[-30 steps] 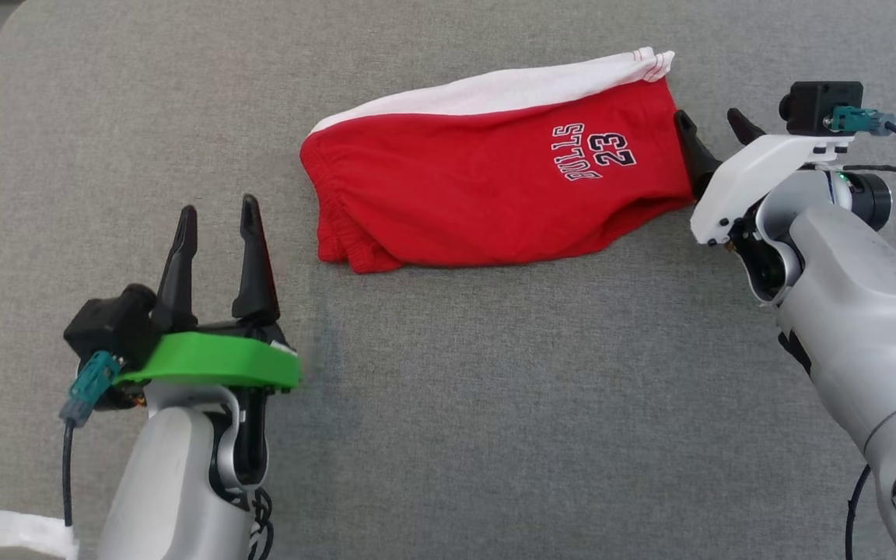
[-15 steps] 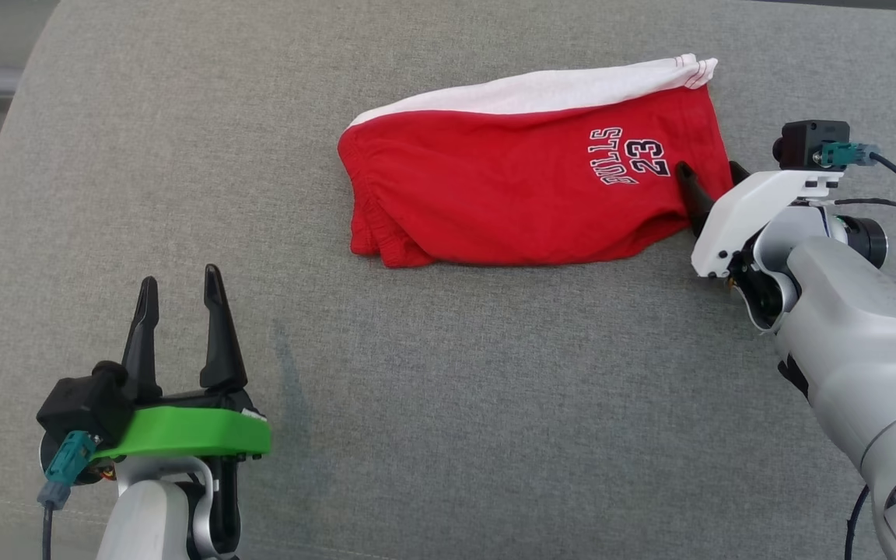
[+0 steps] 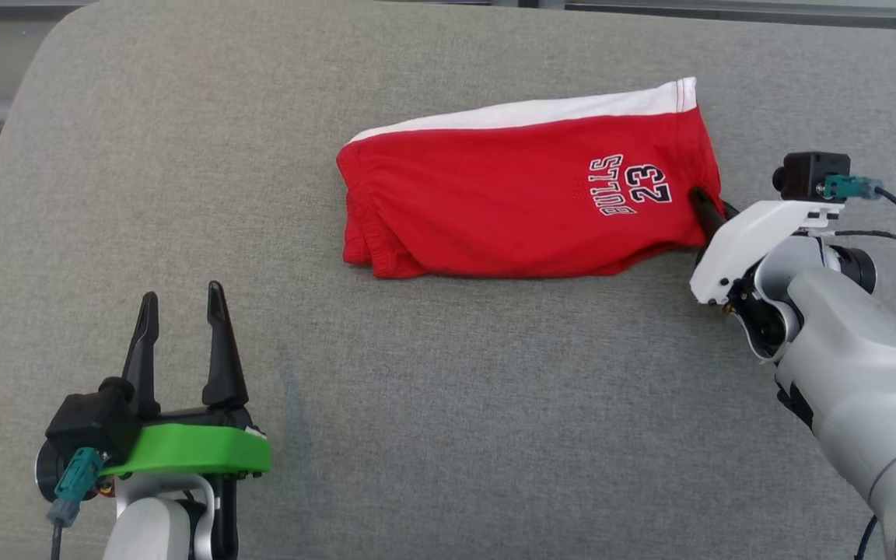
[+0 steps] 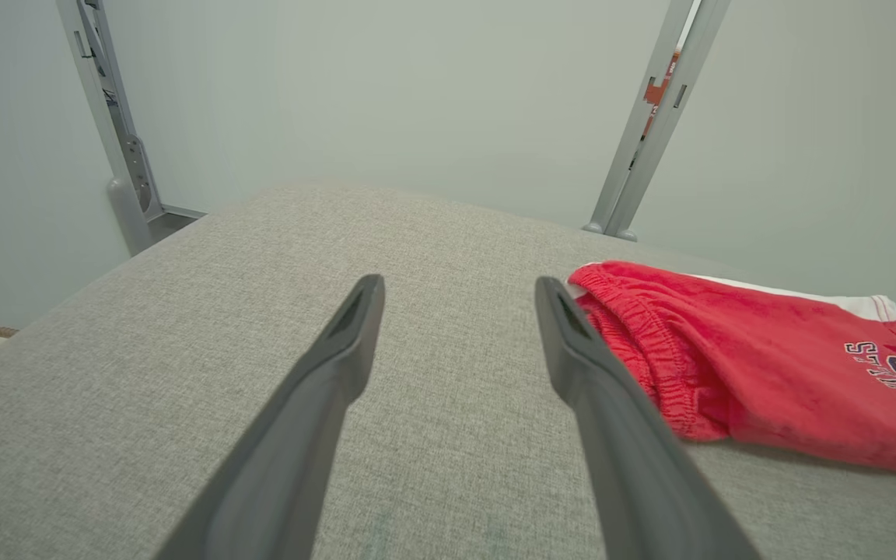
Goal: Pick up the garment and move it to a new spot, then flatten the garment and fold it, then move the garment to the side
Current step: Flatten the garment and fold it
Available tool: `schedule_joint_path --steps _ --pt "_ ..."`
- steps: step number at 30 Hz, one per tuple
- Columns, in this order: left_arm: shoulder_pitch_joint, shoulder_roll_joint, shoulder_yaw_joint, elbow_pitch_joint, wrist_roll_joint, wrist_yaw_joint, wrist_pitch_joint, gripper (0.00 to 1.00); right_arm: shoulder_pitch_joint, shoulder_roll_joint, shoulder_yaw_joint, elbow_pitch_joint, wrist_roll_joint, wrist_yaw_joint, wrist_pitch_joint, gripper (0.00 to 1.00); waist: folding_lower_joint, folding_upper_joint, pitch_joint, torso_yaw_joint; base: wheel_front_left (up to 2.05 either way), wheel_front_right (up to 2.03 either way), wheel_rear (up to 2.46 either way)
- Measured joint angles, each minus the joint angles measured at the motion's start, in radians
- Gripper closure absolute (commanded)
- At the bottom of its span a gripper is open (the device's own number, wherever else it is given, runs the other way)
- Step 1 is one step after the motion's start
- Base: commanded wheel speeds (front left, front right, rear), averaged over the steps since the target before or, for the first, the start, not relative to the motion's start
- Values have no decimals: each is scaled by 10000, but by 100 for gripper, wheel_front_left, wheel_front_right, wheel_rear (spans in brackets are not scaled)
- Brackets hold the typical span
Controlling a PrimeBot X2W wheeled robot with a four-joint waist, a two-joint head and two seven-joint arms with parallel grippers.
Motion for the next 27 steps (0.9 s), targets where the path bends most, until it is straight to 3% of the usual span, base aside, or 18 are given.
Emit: schedule_joint_path --steps 17,27 --pt "543 -2 334 19 201 -188 0 0 1788 -2211 -127 -838 1511 0 -589 100 0 0 -1034 -973 0 0 0" --pt "691 -2 242 -29 161 -157 0 0 1733 -2167 107 -1264 1595 -2 -874 100 0 1 -1213 -1080 0 0 0"
